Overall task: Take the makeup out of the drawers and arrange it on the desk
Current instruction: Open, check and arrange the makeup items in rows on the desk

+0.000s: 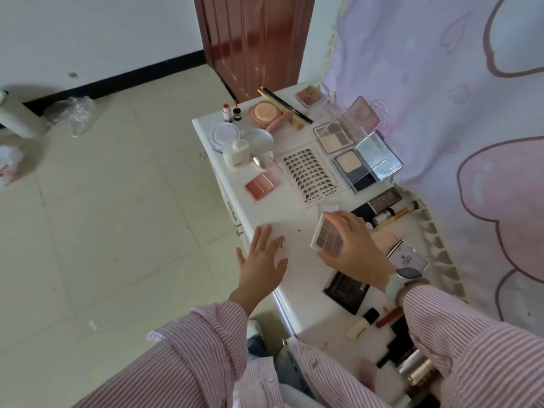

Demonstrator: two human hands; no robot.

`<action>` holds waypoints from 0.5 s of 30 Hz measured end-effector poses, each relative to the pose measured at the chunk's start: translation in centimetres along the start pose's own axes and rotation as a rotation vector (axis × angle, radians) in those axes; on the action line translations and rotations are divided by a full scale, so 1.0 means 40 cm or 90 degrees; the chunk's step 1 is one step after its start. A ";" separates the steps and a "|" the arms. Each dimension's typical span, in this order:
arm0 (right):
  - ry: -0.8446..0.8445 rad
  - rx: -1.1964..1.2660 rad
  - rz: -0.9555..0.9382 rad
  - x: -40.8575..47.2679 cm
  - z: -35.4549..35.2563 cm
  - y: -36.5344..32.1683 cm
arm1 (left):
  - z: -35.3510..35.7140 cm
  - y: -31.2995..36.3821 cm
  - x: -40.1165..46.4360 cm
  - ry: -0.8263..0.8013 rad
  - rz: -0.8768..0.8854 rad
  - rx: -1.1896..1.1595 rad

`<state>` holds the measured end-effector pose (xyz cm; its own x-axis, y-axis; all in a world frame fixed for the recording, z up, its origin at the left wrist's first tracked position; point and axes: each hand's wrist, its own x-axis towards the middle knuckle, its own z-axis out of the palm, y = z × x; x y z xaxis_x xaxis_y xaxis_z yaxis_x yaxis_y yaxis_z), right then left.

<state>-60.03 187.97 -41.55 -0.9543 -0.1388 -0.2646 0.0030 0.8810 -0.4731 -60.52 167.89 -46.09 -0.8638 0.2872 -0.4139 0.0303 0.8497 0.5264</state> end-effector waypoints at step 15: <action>0.070 0.291 -0.162 -0.051 -0.010 -0.139 | -0.125 0.068 -0.054 -0.284 -0.096 -1.035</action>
<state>-58.23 183.55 -38.04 -0.9674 -0.2526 -0.0163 -0.1256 0.5348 -0.8356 -61.09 167.39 -40.06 -0.6029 0.5867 -0.5407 -0.7894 -0.3403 0.5109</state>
